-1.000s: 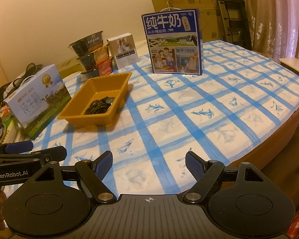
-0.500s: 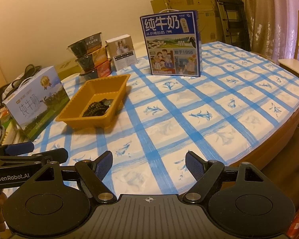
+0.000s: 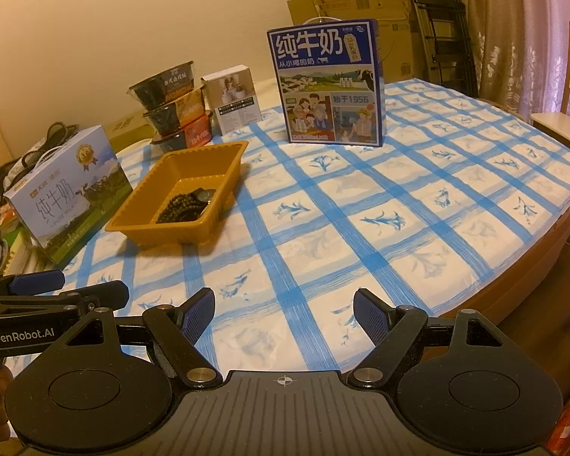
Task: Organize jewelry
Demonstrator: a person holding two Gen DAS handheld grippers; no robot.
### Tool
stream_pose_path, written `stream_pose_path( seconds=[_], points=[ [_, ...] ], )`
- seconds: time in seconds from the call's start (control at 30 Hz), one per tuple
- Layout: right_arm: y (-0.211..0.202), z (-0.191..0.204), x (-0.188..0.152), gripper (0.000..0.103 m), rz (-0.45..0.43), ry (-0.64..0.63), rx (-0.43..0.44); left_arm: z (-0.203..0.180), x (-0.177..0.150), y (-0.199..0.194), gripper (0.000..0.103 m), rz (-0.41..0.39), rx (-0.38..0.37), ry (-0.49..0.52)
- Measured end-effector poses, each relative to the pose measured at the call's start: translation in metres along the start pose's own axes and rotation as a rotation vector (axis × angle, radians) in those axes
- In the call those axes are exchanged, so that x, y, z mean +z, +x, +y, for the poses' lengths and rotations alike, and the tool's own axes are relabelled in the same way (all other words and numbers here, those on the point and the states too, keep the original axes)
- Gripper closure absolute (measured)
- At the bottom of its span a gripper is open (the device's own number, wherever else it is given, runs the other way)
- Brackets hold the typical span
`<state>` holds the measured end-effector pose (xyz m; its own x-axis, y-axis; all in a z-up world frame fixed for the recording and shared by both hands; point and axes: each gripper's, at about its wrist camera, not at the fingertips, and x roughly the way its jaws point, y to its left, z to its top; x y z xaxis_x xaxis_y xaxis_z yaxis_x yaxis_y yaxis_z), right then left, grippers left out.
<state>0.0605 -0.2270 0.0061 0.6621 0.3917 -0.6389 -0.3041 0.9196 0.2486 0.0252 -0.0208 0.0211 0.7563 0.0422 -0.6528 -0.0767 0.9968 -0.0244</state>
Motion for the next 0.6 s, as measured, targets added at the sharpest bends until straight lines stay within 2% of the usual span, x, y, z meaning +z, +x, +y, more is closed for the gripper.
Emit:
stream_pose_path(
  seconds=[0.6],
  points=[
    [0.0011, -0.0004, 0.0004, 0.023, 0.001, -0.001, 0.002, 0.0005, 0.0005, 0.0003, 0.008, -0.001, -0.003, -0.001]
  ],
)
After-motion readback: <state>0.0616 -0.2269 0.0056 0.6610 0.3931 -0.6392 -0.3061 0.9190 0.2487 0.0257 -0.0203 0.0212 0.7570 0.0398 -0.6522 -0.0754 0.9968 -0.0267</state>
